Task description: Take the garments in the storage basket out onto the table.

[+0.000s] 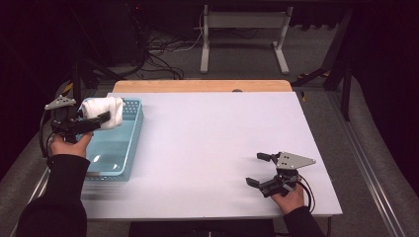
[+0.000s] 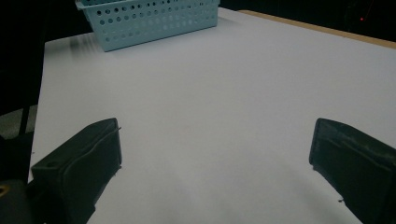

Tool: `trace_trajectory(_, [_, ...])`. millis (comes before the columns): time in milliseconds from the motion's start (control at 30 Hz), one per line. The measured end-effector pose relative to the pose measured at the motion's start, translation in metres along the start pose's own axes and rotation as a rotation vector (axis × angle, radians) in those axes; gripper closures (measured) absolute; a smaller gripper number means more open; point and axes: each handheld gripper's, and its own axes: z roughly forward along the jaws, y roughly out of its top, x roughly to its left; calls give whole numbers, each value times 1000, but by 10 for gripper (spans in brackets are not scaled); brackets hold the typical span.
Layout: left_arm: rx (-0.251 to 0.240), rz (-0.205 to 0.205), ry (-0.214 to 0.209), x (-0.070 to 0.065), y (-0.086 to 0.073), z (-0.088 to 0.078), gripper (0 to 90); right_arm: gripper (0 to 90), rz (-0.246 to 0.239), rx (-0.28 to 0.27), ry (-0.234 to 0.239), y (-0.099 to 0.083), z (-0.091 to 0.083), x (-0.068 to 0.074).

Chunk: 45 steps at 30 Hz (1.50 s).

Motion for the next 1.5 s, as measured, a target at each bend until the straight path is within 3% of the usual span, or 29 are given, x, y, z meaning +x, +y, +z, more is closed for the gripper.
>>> trace_trajectory(233, [-67,13,-17,-14,5,-6,246,32,-1,-1,2,0,0,0])
trace_trajectory(500, [-103,-1,-64,-24,9,-10,240,32,-2,1,1,0,0,0])
trace_trajectory(900, [-152,34,-126,-49,17,-13,228,33,-5,0,3,0,0,0])
trace_trajectory(1500, [-152,102,-235,-93,29,2,221,33,-9,-1,5,0,0,1])
